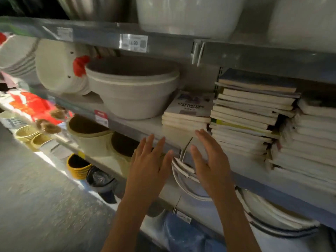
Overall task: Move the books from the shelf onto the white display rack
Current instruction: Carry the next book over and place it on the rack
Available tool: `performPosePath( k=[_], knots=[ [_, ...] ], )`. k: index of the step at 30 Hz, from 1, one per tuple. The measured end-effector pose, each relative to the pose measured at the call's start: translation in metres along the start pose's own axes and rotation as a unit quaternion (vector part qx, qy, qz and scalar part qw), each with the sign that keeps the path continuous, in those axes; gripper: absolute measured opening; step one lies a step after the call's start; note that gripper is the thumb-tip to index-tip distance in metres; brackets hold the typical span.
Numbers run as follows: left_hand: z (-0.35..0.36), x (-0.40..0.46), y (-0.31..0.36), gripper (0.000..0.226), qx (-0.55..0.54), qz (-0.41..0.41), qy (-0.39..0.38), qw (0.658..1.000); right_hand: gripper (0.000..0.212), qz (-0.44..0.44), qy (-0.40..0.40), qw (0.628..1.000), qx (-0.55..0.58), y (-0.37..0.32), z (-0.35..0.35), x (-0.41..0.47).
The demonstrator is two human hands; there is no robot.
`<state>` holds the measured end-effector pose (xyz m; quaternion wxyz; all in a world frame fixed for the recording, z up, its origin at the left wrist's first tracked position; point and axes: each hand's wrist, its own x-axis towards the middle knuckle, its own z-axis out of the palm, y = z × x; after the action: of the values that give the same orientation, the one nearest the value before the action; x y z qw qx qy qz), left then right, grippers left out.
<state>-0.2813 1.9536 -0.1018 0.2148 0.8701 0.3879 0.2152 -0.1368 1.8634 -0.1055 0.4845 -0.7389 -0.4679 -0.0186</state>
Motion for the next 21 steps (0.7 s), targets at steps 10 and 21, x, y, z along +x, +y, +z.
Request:
performPosePath(
  k=[10, 21],
  knots=[
    [0.000, 0.093, -0.042, 0.079, -0.156, 0.054, -0.055, 0.985, 0.058, 0.150, 0.100, 0.982, -0.053, -0.003, 0.056, 0.037],
    [0.051, 0.215, -0.057, 0.076, -0.059, 0.223, -0.023, 0.973, 0.067, 0.006, 0.096, 0.975, -0.200, 0.054, 0.078, 0.106]
  ],
)
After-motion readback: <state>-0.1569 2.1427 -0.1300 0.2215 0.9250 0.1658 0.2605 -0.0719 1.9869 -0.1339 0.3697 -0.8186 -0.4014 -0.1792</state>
